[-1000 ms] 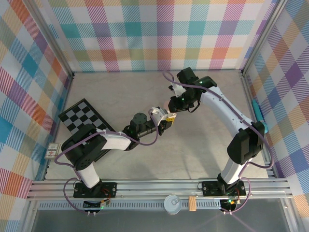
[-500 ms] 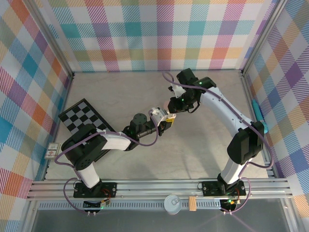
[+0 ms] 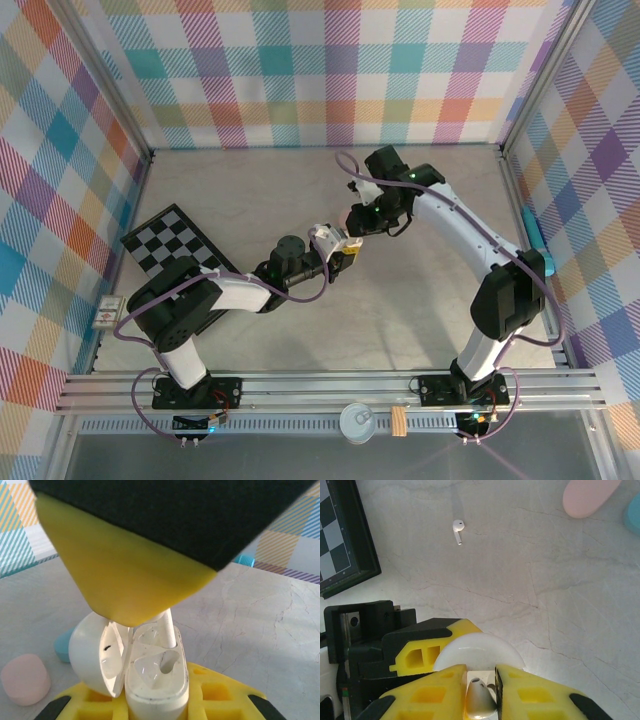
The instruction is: Insert wireless bluetooth earbuds into charging case
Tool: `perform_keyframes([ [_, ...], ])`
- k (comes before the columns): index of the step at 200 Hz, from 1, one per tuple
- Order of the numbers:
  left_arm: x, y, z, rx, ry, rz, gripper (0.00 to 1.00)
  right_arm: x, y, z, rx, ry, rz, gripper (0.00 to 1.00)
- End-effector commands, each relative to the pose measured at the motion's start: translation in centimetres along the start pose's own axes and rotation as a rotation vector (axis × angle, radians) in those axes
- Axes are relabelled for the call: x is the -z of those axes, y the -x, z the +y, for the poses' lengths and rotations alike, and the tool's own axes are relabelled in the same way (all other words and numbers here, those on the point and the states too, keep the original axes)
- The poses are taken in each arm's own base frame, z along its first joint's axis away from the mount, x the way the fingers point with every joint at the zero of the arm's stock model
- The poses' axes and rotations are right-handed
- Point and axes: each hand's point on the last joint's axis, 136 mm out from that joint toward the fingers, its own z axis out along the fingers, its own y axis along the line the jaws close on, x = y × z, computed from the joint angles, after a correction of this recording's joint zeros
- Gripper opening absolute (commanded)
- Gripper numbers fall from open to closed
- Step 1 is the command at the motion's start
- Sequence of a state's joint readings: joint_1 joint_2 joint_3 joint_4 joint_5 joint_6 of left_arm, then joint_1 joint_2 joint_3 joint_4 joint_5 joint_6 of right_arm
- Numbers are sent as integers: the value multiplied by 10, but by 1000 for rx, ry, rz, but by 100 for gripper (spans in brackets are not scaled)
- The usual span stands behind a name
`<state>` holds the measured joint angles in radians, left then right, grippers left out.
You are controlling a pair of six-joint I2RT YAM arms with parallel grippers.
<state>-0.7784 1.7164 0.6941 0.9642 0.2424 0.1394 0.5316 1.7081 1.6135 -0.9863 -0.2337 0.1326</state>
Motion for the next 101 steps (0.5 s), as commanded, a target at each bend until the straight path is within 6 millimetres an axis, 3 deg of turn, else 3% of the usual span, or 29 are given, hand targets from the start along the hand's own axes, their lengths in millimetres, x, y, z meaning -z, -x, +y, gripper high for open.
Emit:
perform_keyframes([
  [1,2,57,-5,-41,-17,-184,2,-6,-17,12,22,42,55,24],
  [37,5,58,-8,-43,-29,-187,2,-4,-11,9,16,18,34,29],
  [101,7,59,-7,-37,-19,-191,2,2,-8,8,16,1,19,25],
])
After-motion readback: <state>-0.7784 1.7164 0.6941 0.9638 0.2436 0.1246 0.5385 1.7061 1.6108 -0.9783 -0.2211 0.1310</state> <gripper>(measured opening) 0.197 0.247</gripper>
